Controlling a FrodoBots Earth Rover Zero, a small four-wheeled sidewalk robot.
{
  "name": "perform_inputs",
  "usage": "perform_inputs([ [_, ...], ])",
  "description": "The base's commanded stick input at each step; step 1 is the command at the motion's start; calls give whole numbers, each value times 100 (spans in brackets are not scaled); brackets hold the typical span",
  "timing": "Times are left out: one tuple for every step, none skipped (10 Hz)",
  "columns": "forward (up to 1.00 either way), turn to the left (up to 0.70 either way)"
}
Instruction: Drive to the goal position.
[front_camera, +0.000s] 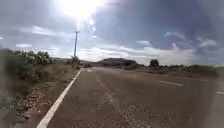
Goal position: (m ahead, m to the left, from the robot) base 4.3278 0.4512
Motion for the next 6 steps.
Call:
perform_inputs([
  [100, 0],
  [100, 0],
  [100, 0],
  [100, 0],
  [100, 0],
  [100, 0],
])
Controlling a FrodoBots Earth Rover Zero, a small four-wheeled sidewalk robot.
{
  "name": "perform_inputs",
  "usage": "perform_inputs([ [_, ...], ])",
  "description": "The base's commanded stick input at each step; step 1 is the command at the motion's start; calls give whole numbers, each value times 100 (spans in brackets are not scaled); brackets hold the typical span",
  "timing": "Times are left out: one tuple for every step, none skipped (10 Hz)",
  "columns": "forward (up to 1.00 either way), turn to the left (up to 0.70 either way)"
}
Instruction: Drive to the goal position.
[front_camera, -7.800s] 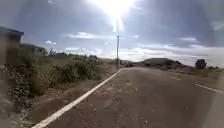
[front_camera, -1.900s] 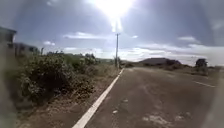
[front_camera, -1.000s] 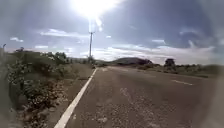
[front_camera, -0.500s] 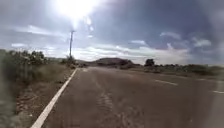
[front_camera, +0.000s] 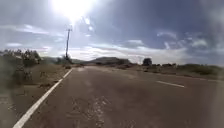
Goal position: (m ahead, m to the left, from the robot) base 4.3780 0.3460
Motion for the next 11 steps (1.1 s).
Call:
perform_inputs([
  [100, 0],
  [100, 0],
  [100, 0],
  [100, 0],
  [100, 0],
  [100, 0],
  [100, 0],
  [100, 0],
  [100, 0],
  [100, 0],
  [100, 0],
])
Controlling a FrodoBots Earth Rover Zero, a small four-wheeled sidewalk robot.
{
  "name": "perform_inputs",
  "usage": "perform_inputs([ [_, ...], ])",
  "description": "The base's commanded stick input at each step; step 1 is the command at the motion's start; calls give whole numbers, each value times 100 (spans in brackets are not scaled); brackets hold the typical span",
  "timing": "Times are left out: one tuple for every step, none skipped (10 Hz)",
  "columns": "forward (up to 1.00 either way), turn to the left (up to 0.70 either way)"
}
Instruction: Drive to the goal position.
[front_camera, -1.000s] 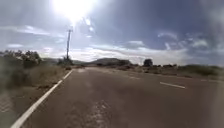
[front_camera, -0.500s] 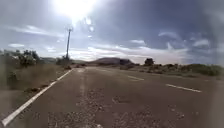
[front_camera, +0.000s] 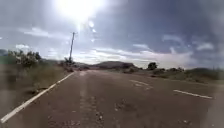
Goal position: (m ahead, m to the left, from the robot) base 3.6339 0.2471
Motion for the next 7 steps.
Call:
perform_inputs([
  [100, 0],
  [100, 0],
  [100, 0],
  [100, 0],
  [100, 0],
  [100, 0],
  [100, 0],
])
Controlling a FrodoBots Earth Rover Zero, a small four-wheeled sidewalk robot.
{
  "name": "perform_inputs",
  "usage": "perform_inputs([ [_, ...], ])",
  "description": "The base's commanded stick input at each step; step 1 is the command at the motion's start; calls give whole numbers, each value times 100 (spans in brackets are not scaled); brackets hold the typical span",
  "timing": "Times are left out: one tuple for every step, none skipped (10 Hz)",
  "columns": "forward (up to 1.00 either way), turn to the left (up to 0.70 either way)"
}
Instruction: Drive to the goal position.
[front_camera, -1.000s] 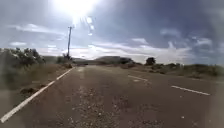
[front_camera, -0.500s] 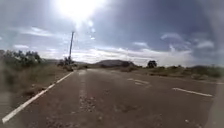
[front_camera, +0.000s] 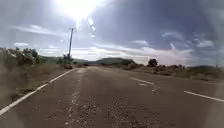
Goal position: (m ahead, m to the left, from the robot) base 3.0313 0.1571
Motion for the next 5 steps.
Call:
perform_inputs([
  [100, 0],
  [100, 0],
  [100, 0],
  [100, 0],
  [100, 0],
])
